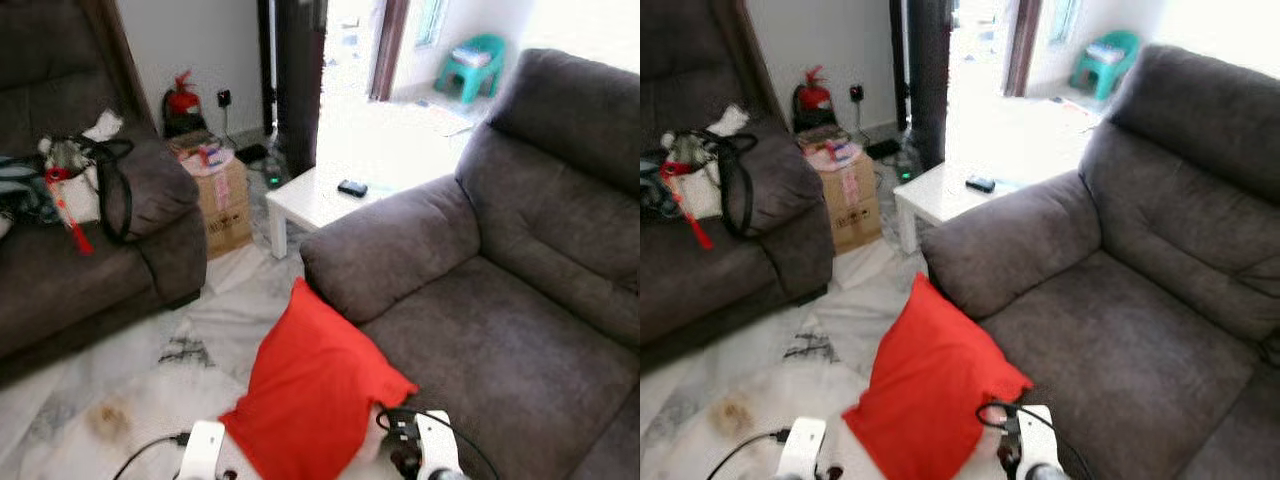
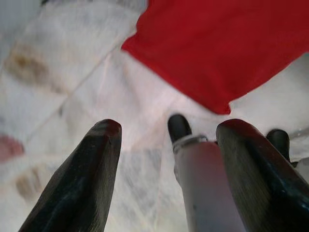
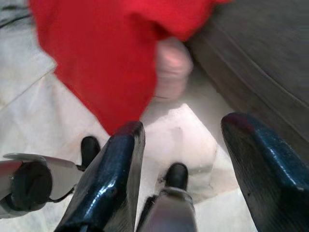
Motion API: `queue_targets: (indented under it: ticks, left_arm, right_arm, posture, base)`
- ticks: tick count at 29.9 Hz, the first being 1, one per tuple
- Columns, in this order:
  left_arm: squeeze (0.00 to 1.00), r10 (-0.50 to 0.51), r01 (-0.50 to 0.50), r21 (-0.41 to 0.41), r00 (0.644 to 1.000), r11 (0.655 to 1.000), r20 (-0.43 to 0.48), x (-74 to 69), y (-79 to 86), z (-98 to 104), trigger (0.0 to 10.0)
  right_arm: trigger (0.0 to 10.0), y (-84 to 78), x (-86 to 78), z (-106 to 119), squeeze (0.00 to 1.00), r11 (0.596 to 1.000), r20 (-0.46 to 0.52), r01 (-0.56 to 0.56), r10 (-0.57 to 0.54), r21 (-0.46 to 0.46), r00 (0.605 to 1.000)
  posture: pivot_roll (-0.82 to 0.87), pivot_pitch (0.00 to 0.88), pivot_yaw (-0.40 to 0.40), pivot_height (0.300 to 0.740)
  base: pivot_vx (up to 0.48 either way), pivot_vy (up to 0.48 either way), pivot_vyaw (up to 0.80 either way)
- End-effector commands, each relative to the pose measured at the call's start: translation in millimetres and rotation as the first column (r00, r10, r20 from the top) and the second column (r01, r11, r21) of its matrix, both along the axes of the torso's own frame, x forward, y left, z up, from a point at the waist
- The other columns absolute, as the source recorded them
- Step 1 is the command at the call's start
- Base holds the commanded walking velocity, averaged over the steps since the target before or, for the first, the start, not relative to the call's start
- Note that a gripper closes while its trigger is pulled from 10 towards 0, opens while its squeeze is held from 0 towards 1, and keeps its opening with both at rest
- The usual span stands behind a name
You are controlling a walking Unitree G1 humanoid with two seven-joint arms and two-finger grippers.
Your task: Move the pillow to the sofa from floor
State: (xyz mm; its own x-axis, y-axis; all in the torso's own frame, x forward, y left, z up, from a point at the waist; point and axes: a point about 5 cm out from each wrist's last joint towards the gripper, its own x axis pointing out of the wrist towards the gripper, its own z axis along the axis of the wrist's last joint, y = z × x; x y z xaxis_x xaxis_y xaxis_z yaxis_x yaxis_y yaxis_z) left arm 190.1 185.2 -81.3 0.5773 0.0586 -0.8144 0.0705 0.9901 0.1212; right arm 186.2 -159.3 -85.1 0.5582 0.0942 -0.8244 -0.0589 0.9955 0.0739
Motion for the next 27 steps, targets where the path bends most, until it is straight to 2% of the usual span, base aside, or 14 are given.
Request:
queue_targets:
  ticks: [1, 13, 27]
  left_arm:
    - [0.0, 0.004, -0.004, -0.013, 1.0, 1.0, 0.008, 2.2, -4.0, 0.7, 10.0]
    - [0.0, 0.003, -0.003, -0.013, 1.0, 1.0, 0.009, 2.3, -4.3, 0.7, 10.0]
    - [0.0, 0.002, -0.002, -0.002, 1.0, 1.0, 0.013, 3.0, -4.1, 1.1, 10.0]
  right_arm:
    - [10.0, -4.3, 2.0, 1.4, 0.0, 1.0, 0.012, 0.002, -0.002, -0.01, 1.0]
    - [10.0, -4.7, 1.7, 1.1, 0.0, 1.0, 0.005, -0.007, 0.007, -0.019, 1.0]
    - [10.0, -4.1, 3.0, 2.0, 0.0, 1.0, 0.015, -0.026, 0.026, -0.009, 1.0]
  posture:
    - [-0.02, 0.0, -0.047, 0.74]
    - [-0.03, 0.0, -0.048, 0.74]
    - [-0.02, 0.0, -0.05, 0.74]
  base:
    - [0.255, 0.0, 0.0]
    - [0.259, 0.0, 0.0]
    - [0.0, 0.0, 0.0]
